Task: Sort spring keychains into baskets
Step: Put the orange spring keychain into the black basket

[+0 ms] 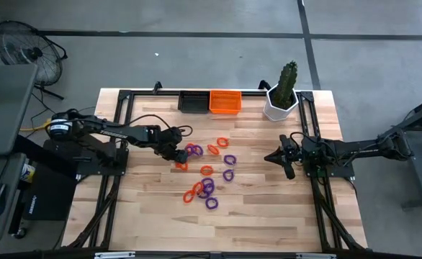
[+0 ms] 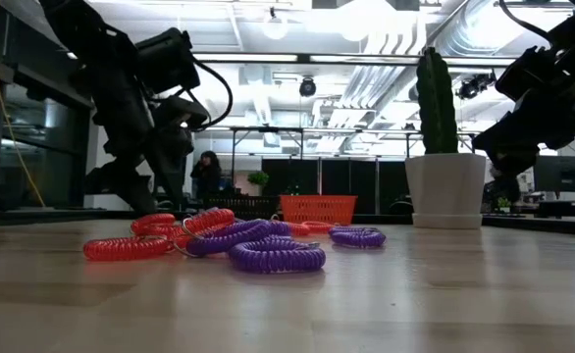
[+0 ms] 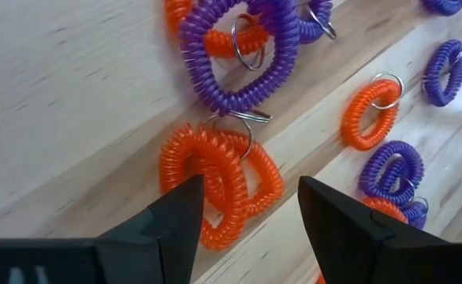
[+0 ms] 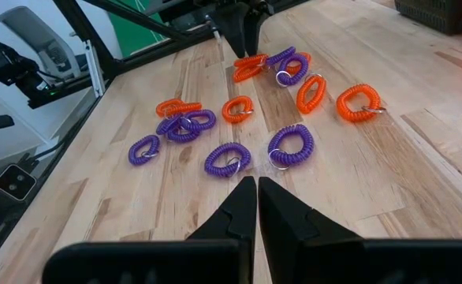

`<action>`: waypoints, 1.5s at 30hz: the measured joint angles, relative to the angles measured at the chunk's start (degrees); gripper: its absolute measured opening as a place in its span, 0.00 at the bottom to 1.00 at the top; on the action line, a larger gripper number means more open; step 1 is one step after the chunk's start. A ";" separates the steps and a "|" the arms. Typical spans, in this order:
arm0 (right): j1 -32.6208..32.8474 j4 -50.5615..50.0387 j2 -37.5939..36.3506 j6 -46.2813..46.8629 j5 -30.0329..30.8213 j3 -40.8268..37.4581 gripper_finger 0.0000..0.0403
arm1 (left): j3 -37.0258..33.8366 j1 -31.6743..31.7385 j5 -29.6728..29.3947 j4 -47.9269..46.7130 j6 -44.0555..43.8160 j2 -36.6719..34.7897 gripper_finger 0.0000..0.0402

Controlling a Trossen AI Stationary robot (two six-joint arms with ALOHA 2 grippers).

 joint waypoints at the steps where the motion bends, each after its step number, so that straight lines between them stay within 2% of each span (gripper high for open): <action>1: 0.00 0.00 0.02 0.00 0.00 0.00 0.03 | 0.00 0.00 0.00 0.06 0.00 0.00 0.51; 11: 0.00 0.02 0.02 0.00 0.00 0.00 0.03 | 0.00 0.00 1.00 1.58 -0.37 0.00 0.51; 17: 0.00 0.00 0.02 0.00 0.00 0.00 0.03 | 0.00 0.00 -0.99 1.95 -1.29 0.00 0.51; 27: 0.00 0.02 0.02 0.00 0.02 0.00 0.03 | 0.02 0.00 0.42 2.86 -0.92 2.52 0.41; 41: 0.00 0.04 0.00 0.00 0.02 0.00 0.03 | 0.15 -0.04 -0.59 3.65 0.02 4.59 0.40; 45: 0.00 0.04 0.00 0.00 0.02 0.00 0.03 | 0.04 -0.04 -0.85 3.42 0.02 4.62 0.34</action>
